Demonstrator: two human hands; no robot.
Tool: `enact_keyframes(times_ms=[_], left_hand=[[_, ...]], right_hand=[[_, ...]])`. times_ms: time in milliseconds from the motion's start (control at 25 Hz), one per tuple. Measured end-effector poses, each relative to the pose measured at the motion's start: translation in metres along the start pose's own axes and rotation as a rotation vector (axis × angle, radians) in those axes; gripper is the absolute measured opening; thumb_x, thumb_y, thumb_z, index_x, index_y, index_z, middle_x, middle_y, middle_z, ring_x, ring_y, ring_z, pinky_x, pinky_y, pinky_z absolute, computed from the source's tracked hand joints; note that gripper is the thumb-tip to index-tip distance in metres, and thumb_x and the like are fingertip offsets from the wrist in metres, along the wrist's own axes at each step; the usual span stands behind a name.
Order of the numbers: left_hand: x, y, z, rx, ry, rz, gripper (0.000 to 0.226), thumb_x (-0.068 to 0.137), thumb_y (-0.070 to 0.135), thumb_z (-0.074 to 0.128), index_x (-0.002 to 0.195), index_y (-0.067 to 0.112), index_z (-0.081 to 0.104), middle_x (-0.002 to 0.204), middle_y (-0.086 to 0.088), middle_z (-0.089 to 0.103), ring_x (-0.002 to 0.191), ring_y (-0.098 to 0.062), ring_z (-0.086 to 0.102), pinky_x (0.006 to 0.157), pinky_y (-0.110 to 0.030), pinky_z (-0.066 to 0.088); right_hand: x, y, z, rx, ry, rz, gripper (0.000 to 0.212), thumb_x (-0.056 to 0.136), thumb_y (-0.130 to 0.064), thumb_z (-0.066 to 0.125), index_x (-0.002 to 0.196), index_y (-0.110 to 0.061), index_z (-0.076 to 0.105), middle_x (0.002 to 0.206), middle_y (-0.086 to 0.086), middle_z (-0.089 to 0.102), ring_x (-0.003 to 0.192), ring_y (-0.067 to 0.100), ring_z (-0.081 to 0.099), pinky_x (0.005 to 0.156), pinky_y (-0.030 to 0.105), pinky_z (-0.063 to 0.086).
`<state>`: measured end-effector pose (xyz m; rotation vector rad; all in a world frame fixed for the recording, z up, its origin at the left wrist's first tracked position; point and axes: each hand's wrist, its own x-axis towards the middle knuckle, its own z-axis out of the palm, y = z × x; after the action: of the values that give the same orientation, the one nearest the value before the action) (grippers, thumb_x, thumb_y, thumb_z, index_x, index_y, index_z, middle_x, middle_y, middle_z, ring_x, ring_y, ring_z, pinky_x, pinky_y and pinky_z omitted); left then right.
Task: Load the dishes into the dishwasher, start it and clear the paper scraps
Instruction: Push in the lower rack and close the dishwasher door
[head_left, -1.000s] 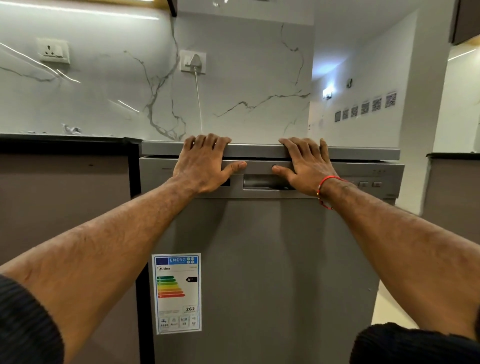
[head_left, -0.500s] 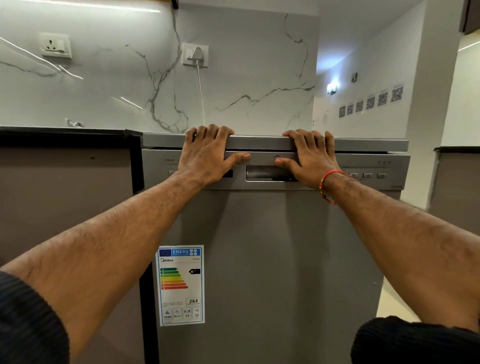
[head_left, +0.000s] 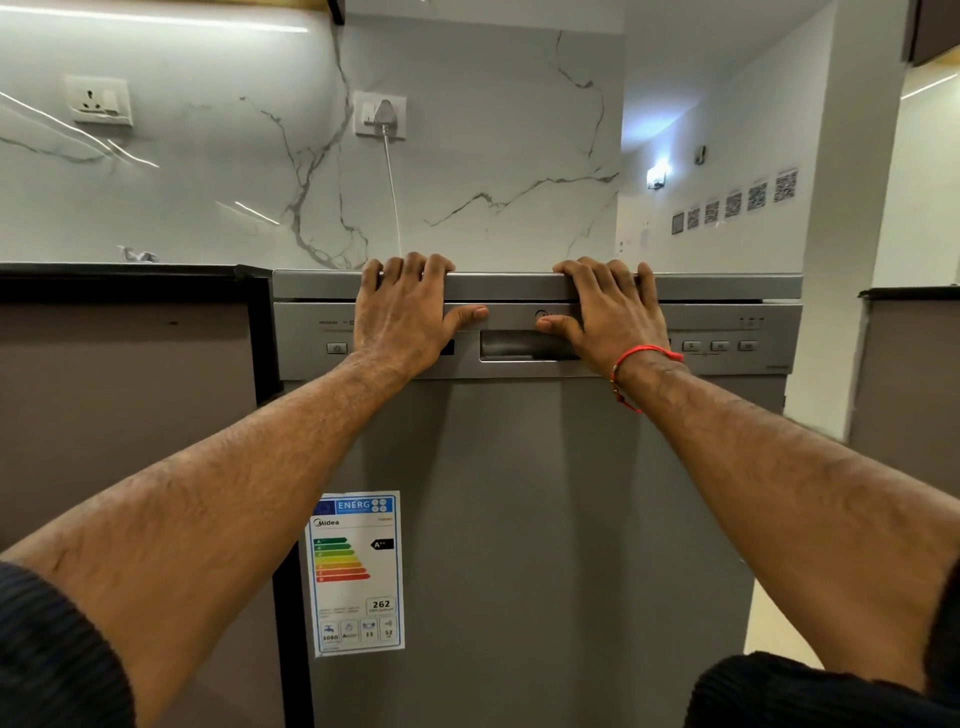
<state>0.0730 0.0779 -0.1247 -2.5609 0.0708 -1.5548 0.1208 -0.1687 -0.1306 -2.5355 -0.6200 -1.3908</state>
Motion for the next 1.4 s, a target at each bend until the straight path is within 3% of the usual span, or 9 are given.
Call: enact_keyframes(times_ms=[320,480,640,760,840,920,1040,1200,1400], left_hand=[[-0.005,0.013,-0.013,-0.057,-0.035,-0.107,0.078,0.084,0.079,0.047,0.137,0.022,0.050,0.133,-0.003,0.059,0.127,-0.024,0.050,0.116,-0.045,0.029],[-0.008,0.016,-0.022,-0.162,-0.050,-0.166,0.071,0.082,0.073,0.057,0.134,0.026,0.056,0.130,0.000,0.064,0.127,-0.022,0.052,0.118,-0.047,0.028],[0.002,0.019,-0.035,-0.153,-0.125,-0.214,0.064,0.081,0.068,0.064,0.131,0.028,0.058,0.122,0.001,0.068,0.123,-0.022,0.056,0.115,-0.047,0.032],[0.026,0.016,-0.065,-0.220,-0.444,-0.201,0.057,0.089,0.048,0.069,0.139,0.026,0.053,0.131,-0.004,0.063,0.126,-0.025,0.052,0.115,-0.048,0.031],[0.049,-0.005,-0.097,-0.288,-0.797,-0.162,0.063,0.095,0.033,0.066,0.152,0.024,0.039,0.157,-0.008,0.040,0.145,-0.031,0.032,0.122,-0.052,0.020],[0.067,-0.036,-0.135,-0.279,-0.979,-0.209,0.068,0.098,0.030,0.062,0.157,0.023,0.030,0.167,-0.007,0.018,0.154,-0.034,0.011,0.123,-0.056,0.009],[0.086,-0.074,-0.191,-0.279,-1.001,-0.307,0.064,0.098,0.030,0.061,0.155,0.022,0.032,0.165,-0.006,0.022,0.154,-0.032,0.011,0.121,-0.061,0.008],[0.108,-0.088,-0.243,-0.332,-0.957,-0.238,0.050,0.097,0.029,0.060,0.145,0.023,0.048,0.155,-0.003,0.042,0.148,-0.024,0.031,0.120,-0.062,0.018],[0.107,-0.068,-0.250,-0.417,-0.900,-0.140,0.046,0.097,0.026,0.059,0.143,0.023,0.050,0.150,-0.002,0.048,0.142,-0.019,0.039,0.122,-0.055,0.021]], right_hand=[[0.000,-0.007,-0.004,0.101,-0.067,0.044,0.069,0.088,-0.062,0.056,0.145,-0.030,0.034,0.143,0.000,0.039,0.140,0.028,0.024,0.122,0.053,-0.004],[-0.004,-0.013,-0.011,0.027,-0.051,0.097,0.069,0.084,-0.062,0.061,0.140,-0.027,0.042,0.139,-0.001,0.046,0.136,0.028,0.034,0.121,0.053,0.009],[0.021,-0.027,-0.036,-0.051,-0.232,0.162,0.070,0.074,-0.061,0.073,0.127,-0.025,0.045,0.127,0.001,0.051,0.124,0.031,0.045,0.111,0.056,0.028],[0.040,-0.032,-0.061,0.065,-0.509,0.215,0.071,0.078,-0.044,0.077,0.136,-0.025,0.040,0.141,0.002,0.044,0.135,0.034,0.037,0.115,0.061,0.023],[0.049,-0.020,-0.092,0.127,-0.827,0.184,0.080,0.085,-0.034,0.073,0.151,-0.028,0.028,0.161,0.000,0.023,0.148,0.035,0.016,0.119,0.060,0.012],[0.059,-0.012,-0.131,0.150,-0.999,0.144,0.080,0.090,-0.029,0.068,0.155,-0.030,0.022,0.165,-0.002,0.012,0.151,0.035,0.005,0.120,0.056,0.007],[0.078,-0.025,-0.188,0.280,-1.009,0.222,0.067,0.092,-0.030,0.064,0.152,-0.028,0.032,0.162,0.003,0.024,0.150,0.030,0.014,0.121,0.052,0.013],[0.094,-0.056,-0.233,0.209,-1.147,0.166,0.063,0.093,-0.032,0.063,0.149,-0.030,0.036,0.159,0.004,0.031,0.148,0.029,0.020,0.120,0.050,0.016],[0.109,-0.065,-0.238,0.284,-1.074,0.192,0.065,0.090,-0.023,0.065,0.149,-0.025,0.037,0.154,0.003,0.038,0.146,0.024,0.026,0.120,0.047,0.021]])
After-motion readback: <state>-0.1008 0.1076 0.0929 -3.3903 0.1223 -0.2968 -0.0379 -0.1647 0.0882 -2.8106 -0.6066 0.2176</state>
